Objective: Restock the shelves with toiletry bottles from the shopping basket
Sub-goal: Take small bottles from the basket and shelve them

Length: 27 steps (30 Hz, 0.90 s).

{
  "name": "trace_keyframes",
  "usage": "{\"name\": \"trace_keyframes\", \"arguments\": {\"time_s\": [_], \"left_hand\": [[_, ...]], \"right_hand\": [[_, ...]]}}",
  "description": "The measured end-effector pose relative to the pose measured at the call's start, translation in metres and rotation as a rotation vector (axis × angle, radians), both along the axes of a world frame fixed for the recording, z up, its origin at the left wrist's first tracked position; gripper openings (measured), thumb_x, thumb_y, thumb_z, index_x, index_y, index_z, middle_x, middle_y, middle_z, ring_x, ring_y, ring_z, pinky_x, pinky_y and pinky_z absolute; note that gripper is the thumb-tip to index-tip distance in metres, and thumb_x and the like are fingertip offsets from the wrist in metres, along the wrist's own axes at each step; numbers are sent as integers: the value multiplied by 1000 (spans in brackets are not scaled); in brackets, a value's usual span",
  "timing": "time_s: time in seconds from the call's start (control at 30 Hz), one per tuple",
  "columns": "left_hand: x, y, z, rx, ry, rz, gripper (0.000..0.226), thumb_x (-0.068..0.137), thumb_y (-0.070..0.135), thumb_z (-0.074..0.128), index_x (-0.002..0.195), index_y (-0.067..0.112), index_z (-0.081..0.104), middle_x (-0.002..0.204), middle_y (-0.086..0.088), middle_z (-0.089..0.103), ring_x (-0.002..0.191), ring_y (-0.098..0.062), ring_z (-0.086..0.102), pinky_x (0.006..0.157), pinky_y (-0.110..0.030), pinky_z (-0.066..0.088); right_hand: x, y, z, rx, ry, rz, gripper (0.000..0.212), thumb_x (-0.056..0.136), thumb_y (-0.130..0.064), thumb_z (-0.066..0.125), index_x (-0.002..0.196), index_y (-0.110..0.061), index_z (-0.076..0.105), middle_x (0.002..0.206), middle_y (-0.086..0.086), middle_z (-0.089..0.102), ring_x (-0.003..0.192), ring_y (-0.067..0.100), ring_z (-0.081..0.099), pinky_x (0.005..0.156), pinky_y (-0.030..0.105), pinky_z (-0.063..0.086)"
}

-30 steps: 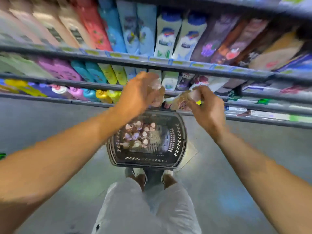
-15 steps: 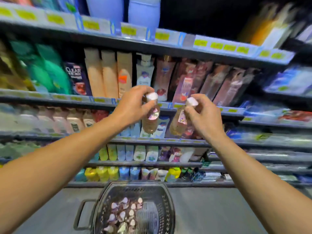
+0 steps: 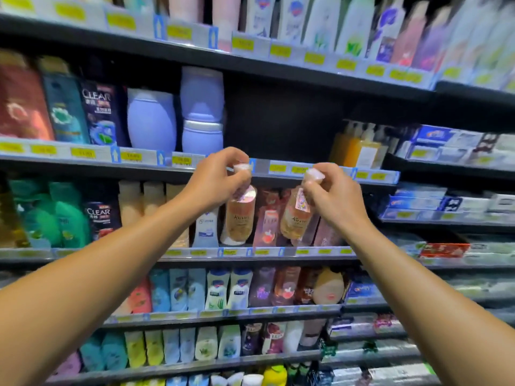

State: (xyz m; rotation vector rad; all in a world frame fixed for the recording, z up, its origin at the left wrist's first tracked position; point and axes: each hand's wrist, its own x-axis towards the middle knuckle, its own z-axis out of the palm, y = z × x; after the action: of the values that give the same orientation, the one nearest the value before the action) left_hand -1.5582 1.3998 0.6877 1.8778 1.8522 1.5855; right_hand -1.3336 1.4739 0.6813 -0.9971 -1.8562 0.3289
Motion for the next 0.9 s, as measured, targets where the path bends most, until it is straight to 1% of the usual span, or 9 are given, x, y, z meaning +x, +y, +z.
{"name": "trace_keyframes", "arguments": {"time_s": [0.1, 0.27, 0.33, 0.37, 0.47, 0.5, 0.63, 0.8, 0.9], "left_hand": [[11, 16, 11, 16, 52, 28, 16, 86, 27, 66, 102, 29, 63, 98, 12, 68, 83, -2, 64, 68, -16, 45], [32, 51, 23, 34, 33, 54, 17, 85, 27, 65, 101, 32, 65, 93, 14, 68, 83, 3, 62, 69, -19, 46], [40, 66, 29, 40, 32, 56, 19, 83, 25, 65, 102, 30, 66, 92, 13, 69, 82, 3, 63, 68, -14, 45], [44, 73, 31, 42, 37, 55, 20, 83, 24, 65, 102, 29, 67, 93, 12, 70, 82, 1, 64, 69, -14, 46], [54, 95, 37, 52, 42, 49, 18, 84, 22, 65, 100, 28, 67, 93, 9, 70, 84, -7, 66, 75, -23, 49], [57, 101, 39, 54, 39, 49, 17, 84, 23, 65, 100, 29, 66, 92, 9, 70, 84, -7, 66, 75, -24, 49], [66, 128, 44, 56, -3, 53, 17, 86, 24, 66, 103, 25, 68, 93, 7, 71, 86, -11, 67, 81, -29, 53], [70, 152, 49, 44, -31, 87, 16, 84, 27, 66, 99, 29, 68, 91, 12, 70, 81, -4, 66, 70, -21, 48], [70, 164, 51, 45, -43, 86, 15, 83, 26, 65, 97, 30, 68, 88, 12, 71, 77, -5, 66, 68, -22, 48]], "right_hand": [[10, 16, 15, 20, -14, 27, 21, 89, -30, 62, 109, -27, 61, 95, -15, 63, 85, 1, 58, 62, 8, 38], [30, 49, 40, 113, -25, 37, 25, 88, -22, 62, 113, -22, 60, 98, -10, 62, 84, 6, 56, 64, 1, 34], [39, 65, 51, 140, -19, 28, 26, 88, -21, 62, 114, -20, 61, 99, -8, 64, 87, 9, 58, 68, 5, 36], [42, 73, 56, 147, -12, 26, 26, 88, -21, 62, 114, -20, 61, 99, -7, 65, 88, 11, 60, 73, 13, 40], [51, 98, 72, 172, 34, 30, 28, 86, -17, 61, 114, -20, 62, 100, -4, 66, 92, 17, 63, 81, 32, 49], [53, 108, 78, 179, 53, 30, 29, 86, -17, 61, 114, -20, 62, 100, -3, 67, 92, 17, 63, 82, 33, 49], [56, 151, 98, 219, 86, 39, 30, 86, -18, 62, 116, -22, 61, 101, -6, 65, 90, 10, 59, 76, 20, 40], [41, 199, 101, 194, 64, 87, 29, 89, -20, 62, 117, -22, 61, 103, -6, 64, 93, 11, 58, 78, 23, 40], [27, 224, 99, 157, 19, 76, 31, 89, -21, 61, 121, -19, 61, 106, -2, 65, 93, 10, 55, 78, 22, 38]]}}
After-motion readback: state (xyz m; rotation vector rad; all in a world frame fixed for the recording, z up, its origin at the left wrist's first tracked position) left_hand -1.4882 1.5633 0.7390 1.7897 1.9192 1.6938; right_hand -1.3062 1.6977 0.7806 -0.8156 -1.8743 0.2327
